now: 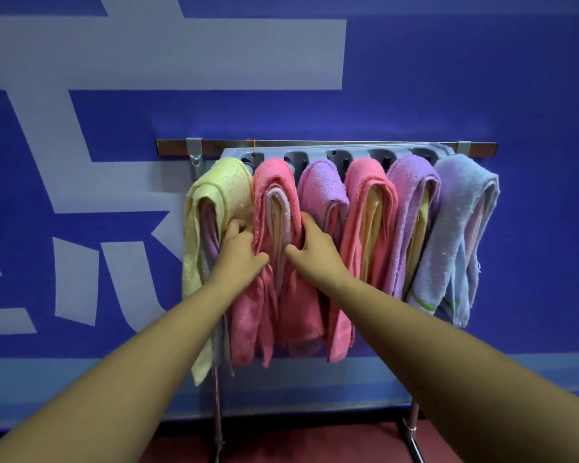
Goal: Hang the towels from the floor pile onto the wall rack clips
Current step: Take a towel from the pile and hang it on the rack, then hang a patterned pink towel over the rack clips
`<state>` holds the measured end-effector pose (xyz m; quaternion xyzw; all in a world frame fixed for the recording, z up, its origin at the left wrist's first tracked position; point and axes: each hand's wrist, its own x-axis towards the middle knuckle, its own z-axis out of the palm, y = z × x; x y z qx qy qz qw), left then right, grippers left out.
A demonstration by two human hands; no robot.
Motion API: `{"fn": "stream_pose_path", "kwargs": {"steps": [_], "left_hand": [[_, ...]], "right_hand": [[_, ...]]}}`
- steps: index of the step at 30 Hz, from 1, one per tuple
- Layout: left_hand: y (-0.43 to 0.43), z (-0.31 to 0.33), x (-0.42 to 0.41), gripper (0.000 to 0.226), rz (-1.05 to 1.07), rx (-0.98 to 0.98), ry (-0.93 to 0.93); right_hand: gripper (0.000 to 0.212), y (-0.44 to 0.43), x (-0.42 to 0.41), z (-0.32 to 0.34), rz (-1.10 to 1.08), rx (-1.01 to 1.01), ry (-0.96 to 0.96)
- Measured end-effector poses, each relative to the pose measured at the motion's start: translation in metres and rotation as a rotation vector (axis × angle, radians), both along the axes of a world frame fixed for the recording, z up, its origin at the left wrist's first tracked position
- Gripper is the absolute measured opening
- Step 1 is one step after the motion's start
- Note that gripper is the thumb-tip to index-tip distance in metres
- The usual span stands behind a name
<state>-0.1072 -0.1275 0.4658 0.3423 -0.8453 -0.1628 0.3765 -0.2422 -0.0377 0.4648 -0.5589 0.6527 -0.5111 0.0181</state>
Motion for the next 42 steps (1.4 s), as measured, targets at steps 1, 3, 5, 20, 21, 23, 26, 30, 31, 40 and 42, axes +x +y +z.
{"fn": "stream_pose_path", "kwargs": {"steps": [1, 3, 5, 20, 21, 23, 26, 30, 31, 40, 42], "left_hand": [[0.001, -0.001, 0.001, 0.037, -0.001, 0.01, 0.031], [0.007, -0.002, 0.003, 0.053, -0.024, 0.06, 0.089], [0.011, -0.005, 0.004, 0.067, -0.009, 0.124, 0.088], [0.028, -0.104, 0.028, 0.042, -0.032, 0.365, -0.281], [0.03, -0.114, 0.033, 0.039, -0.036, 0.379, -0.314], [0.036, -0.133, 0.042, 0.036, -0.057, 0.396, -0.36], [0.043, -0.169, 0.056, 0.039, -0.069, 0.437, -0.44], [0.057, -0.229, 0.073, 0.039, -0.053, 0.55, -0.582], [0.061, -0.244, 0.077, 0.039, -0.057, 0.581, -0.595], [0.093, -0.394, 0.133, 0.01, 0.016, 0.823, -0.668], [0.101, -0.433, 0.146, 0.009, 0.044, 0.893, -0.685]], "right_hand": [[0.05, 0.0, -0.001, -0.002, -0.018, 0.016, 0.049], [0.051, -0.001, 0.0, -0.008, -0.056, 0.045, 0.151], [0.054, -0.001, 0.001, -0.015, -0.069, 0.046, 0.191], [0.062, 0.033, 0.016, -0.1, 0.05, 0.285, 0.085], [0.054, 0.04, 0.017, -0.112, 0.039, 0.323, 0.116], [0.042, 0.055, 0.019, -0.14, 0.013, 0.434, 0.153], [0.042, 0.078, 0.018, -0.186, -0.031, 0.599, 0.182], [0.051, 0.104, 0.02, -0.244, -0.099, 0.755, 0.103], [0.05, 0.109, 0.022, -0.258, -0.103, 0.787, 0.092], [0.052, 0.139, 0.065, -0.405, -0.015, 1.008, -0.015], [0.052, 0.142, 0.08, -0.442, 0.044, 1.088, -0.047]]}}
